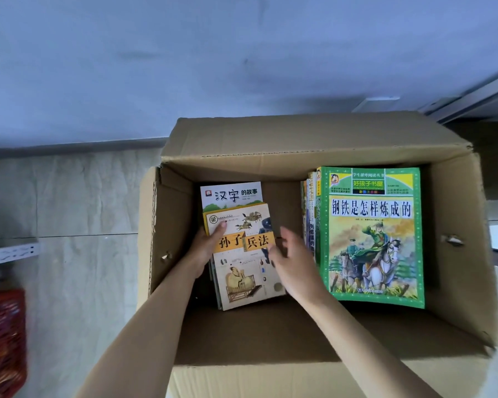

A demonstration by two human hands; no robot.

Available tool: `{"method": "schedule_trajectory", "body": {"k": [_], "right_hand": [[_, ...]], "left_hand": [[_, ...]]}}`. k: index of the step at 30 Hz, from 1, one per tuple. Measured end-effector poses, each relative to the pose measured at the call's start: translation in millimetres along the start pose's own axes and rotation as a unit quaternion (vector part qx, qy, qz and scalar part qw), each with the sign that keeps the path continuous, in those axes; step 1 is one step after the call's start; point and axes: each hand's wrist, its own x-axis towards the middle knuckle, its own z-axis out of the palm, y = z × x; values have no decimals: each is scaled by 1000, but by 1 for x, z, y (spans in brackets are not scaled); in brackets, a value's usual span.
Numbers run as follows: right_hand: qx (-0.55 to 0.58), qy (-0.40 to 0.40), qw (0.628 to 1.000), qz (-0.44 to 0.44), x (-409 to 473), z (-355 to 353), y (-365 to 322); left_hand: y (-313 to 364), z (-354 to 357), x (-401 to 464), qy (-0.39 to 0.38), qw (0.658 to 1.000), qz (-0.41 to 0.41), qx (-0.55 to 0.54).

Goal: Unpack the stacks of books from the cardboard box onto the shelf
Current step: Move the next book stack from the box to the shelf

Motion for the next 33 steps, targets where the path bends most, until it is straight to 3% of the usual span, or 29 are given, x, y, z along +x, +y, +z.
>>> {"method": "schedule_trajectory", "body": {"k": [3,5,8,10,13,15,18,30,33], "right_hand": [[-79,166,978,-104,-17,-61,-8],[-170,313,925,-132,-19,-111,4],[-255,424,869,-7,-15,-181,45],[-244,419,871,75,-11,-210,74],[-136,326,924,148,-4,-225,93],[-82,258,954,128,-2,-227,97],[-44,233,965,115,-2,-231,98],[-112,152,981,49,-6,-207,55],[-121,163,978,43,-1,-195,54]], "left_hand": [[1,-7,3,-12,1000,-2,3],[1,-11,5,-15,1000,-1,7],[1,-13,8,-16,1000,-7,6],[1,-13,8,-17,1000,-11,5],[1,-13,9,-17,1000,-15,5],[1,-13,10,-17,1000,-21,3],[0,-15,12,-24,999,-25,6],[18,-44,11,-23,999,-25,36],[18,-44,11,-29,999,-14,41]]}}
